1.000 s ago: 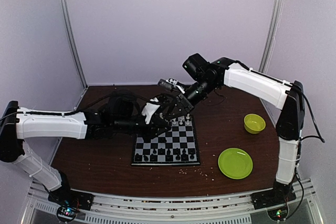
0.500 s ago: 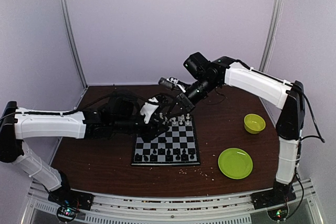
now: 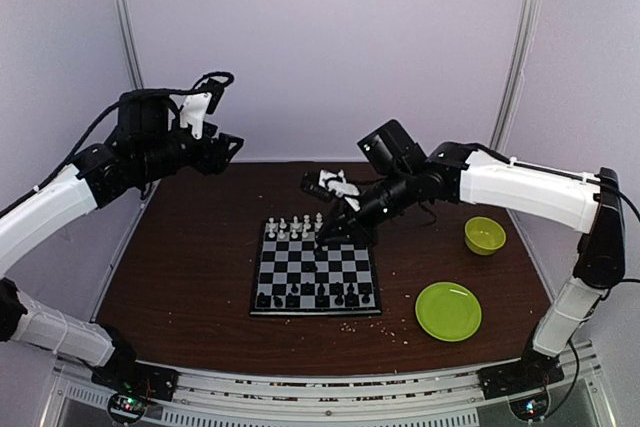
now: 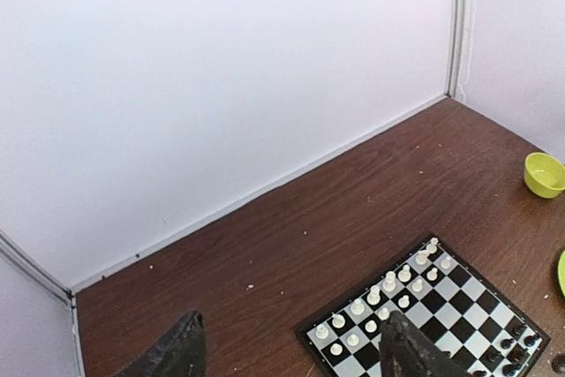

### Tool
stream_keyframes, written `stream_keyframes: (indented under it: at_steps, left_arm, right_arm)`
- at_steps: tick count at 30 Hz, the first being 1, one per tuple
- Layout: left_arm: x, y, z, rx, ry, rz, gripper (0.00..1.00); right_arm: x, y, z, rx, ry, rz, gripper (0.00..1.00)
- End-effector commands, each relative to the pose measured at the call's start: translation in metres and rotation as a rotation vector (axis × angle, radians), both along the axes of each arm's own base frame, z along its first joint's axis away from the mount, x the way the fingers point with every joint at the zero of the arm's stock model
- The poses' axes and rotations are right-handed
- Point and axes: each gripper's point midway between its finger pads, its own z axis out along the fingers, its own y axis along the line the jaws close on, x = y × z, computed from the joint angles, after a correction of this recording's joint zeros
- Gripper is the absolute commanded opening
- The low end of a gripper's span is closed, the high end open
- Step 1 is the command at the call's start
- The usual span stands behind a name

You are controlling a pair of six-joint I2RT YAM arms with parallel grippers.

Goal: Set up the chess pieces on the board
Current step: Place the king on e8.

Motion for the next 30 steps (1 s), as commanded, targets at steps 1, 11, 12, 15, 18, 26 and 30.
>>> stream_keyframes:
  at_steps: [1, 11, 12, 15, 18, 26, 30]
  left_arm:
    - [0.026, 0.007, -0.036, -0.007, 0.124, -0.025, 0.63]
    - [0.027, 0.028, -0.059, 0.068, 0.111, 0.019, 0.60]
    - [0.027, 0.029, -0.058, 0.074, 0.107, 0.020, 0.60]
    - [0.029, 0.032, -0.058, 0.093, 0.099, 0.034, 0.60]
    - [0.030, 0.033, -0.058, 0.102, 0.100, 0.040, 0.60]
    - [0.027, 0.028, -0.061, 0.103, 0.107, 0.006, 0.59]
    - [0.027, 0.026, -0.063, 0.106, 0.115, -0.003, 0.59]
  right_arm:
    - [-0.014, 0.016, -0.017, -0.015, -0.183, 0.079, 0.05]
    - [-0.032, 0.043, -0.080, -0.096, -0.119, 0.136, 0.06]
    - [-0.031, 0.046, -0.084, -0.107, -0.120, 0.134, 0.06]
    - [-0.029, 0.050, -0.099, -0.139, -0.120, 0.134, 0.06]
    - [-0.027, 0.050, -0.111, -0.159, -0.117, 0.137, 0.06]
    - [-0.024, 0.046, -0.140, -0.218, -0.121, 0.133, 0.06]
    - [-0.020, 0.048, -0.146, -0.236, -0.114, 0.121, 0.06]
